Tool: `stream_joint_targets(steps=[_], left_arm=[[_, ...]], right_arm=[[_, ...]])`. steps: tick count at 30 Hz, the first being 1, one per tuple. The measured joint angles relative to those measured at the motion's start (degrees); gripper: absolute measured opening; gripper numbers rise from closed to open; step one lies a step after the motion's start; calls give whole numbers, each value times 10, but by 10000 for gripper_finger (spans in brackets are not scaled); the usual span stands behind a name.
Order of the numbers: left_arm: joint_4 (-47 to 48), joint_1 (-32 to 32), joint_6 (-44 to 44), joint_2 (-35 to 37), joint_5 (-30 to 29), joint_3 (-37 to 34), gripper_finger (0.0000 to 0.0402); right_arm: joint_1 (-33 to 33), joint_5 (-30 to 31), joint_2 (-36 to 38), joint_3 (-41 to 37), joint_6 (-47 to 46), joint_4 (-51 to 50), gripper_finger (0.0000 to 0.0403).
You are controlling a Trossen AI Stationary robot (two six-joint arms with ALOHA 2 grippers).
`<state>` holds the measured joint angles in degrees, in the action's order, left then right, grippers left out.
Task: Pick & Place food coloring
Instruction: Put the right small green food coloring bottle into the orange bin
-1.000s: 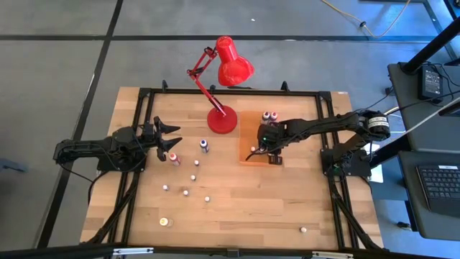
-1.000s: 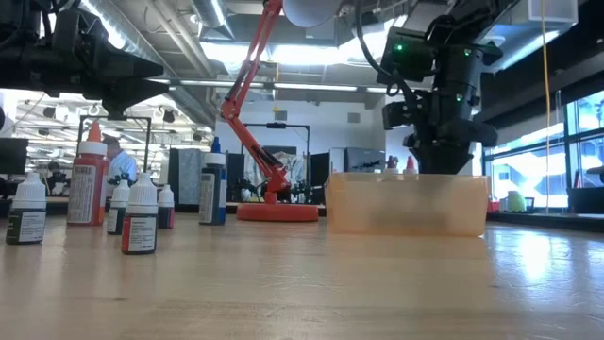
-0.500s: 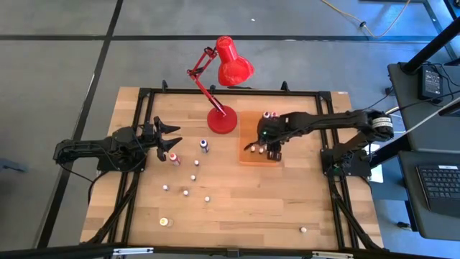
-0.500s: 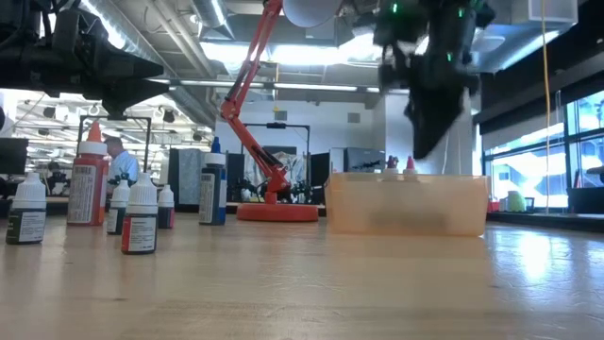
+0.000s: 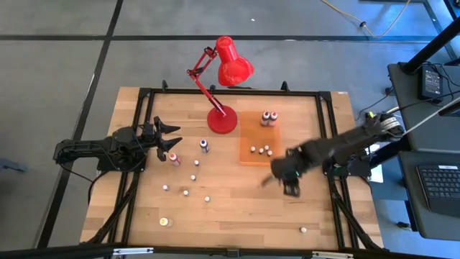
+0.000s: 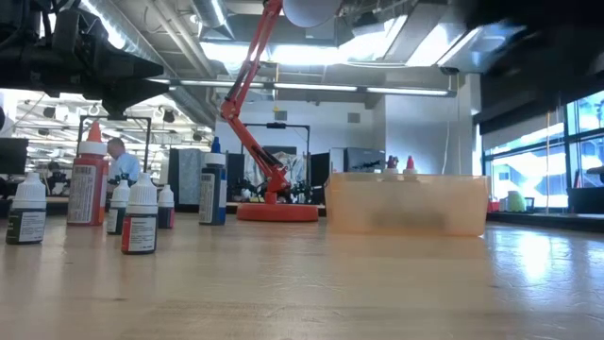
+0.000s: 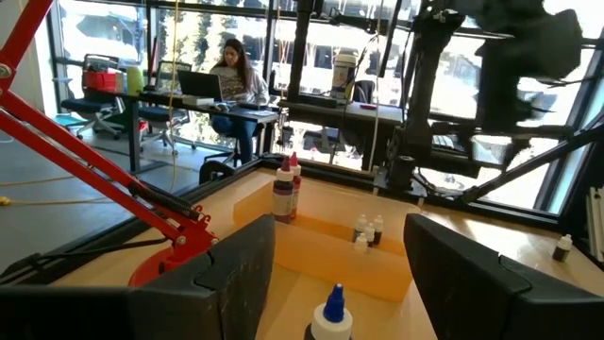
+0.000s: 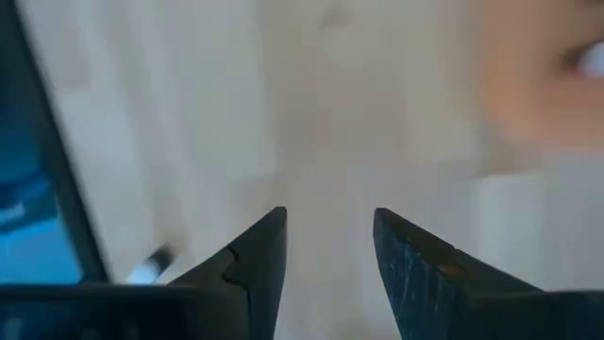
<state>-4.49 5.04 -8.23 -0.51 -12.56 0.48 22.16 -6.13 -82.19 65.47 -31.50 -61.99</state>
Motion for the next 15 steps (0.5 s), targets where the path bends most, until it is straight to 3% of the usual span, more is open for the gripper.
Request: stream_joint_targets(steps=[8, 11, 15], left_arm=[[0, 0, 0, 0, -2, 0, 231], [0, 0, 0, 0, -4, 0, 230], [0, 0, 0, 0, -4, 0, 232]], right_arm=[[243, 3, -3, 0, 4, 20, 161], [305, 10, -3, -7, 4, 46, 161], [358, 77, -3, -23, 23, 73, 161]])
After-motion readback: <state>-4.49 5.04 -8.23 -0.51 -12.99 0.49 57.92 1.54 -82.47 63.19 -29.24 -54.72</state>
